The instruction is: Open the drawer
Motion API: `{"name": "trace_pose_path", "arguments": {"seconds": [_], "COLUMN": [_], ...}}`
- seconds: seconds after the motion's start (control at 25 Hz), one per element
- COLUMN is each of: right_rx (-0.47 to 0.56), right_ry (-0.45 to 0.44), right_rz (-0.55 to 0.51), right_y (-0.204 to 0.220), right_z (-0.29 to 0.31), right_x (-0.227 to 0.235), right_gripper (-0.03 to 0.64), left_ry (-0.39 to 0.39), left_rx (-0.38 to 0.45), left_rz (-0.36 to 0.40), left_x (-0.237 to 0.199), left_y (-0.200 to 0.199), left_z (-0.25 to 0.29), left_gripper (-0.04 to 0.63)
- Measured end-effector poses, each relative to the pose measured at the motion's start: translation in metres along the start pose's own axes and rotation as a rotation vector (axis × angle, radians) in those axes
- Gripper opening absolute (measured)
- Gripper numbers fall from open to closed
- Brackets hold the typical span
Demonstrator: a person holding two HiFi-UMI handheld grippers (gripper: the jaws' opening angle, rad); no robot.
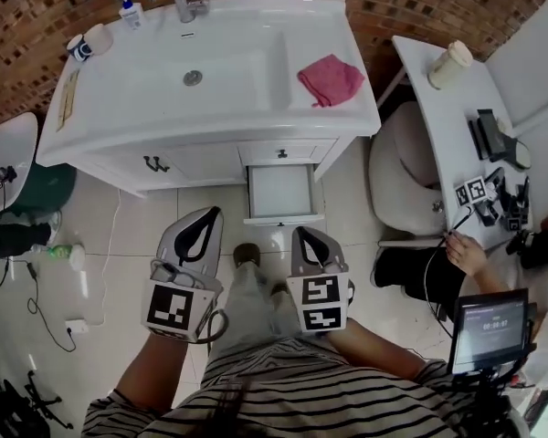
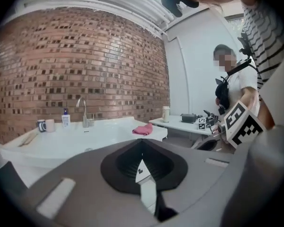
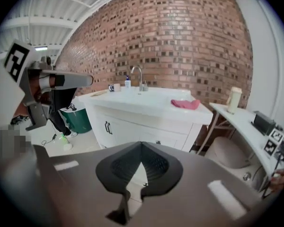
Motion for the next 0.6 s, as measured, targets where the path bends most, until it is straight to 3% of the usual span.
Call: {"name": "trace_pose_path", "arguments": {"seconds": [0.12,0.28,0.6], "right_rx": [0.036,0.102,0.2], "right_ry": [-0.019,-0.042,-0.019], "right_rz": [-0.031,-0.054,-0.092], "right_y": [-0.043,-0.072,-0.077], "right_z": [-0.054,-0.103,-0.168], "right_x": [-0.008,-0.026,-0.076], "right_gripper": [0.003,0.003,0.003], "left_ry": [0.001,0.012,0.04], "left_rx": [-0.012,0.0,0.061], "left_rz": [-0.012,0.015,0.047], "left_x": [0.029,0.056,0.085], "left_y": [-0.047,-0.078,-0.074], "left_z": [-0.041,-0.081,-0.155], "left_gripper": [0.015,0.015,0.015]}}
Point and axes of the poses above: the fingertips, and each gripper's own axes: z forward along the fingers, x to its right, y out of its underside, the point moved 7 cm from there along -z, backward along the fingers, and after that the axes turned 2 degrees about -z, right-handed, at the moved point
